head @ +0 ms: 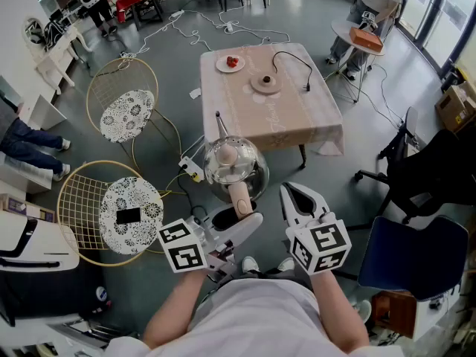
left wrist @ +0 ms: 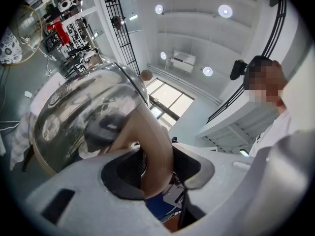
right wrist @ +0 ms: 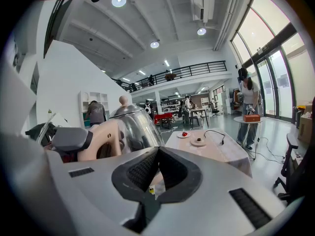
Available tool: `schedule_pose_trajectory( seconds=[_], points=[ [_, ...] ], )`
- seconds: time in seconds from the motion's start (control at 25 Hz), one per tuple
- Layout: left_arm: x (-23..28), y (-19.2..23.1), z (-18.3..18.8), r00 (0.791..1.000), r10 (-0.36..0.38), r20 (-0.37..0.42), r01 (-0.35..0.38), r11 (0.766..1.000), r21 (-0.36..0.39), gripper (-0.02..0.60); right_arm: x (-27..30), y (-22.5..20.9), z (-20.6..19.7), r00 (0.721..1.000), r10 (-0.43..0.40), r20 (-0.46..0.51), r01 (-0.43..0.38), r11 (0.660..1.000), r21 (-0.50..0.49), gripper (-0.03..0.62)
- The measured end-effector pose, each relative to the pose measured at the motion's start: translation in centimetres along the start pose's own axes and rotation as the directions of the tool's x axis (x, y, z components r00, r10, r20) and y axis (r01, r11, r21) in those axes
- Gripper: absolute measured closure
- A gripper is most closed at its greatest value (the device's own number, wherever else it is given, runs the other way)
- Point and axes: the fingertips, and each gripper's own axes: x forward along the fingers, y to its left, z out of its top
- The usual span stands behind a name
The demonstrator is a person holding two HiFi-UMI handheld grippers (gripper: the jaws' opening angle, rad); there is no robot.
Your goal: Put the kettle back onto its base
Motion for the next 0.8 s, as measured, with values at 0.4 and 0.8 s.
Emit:
schedule_pose_trajectory(
  seconds=[0.4,0.8],
  points=[
    [0.2,-0.3,0.6,1.0,-0.024,-0.002,0.024,1.0,0.011,0.414,0.0,-0.1,0.8,1.0,-0.002,0.002,0.002,0.999,-0.032,0.589],
    [1.6,0.2,1.3,1.0,-0.019,-0.008,0.019,0.999,0.029,0.414,1.1,-1.1,0.5,1.0,0.019,-0.018,-0.02,0.999,-0.031,0.589]
  ],
)
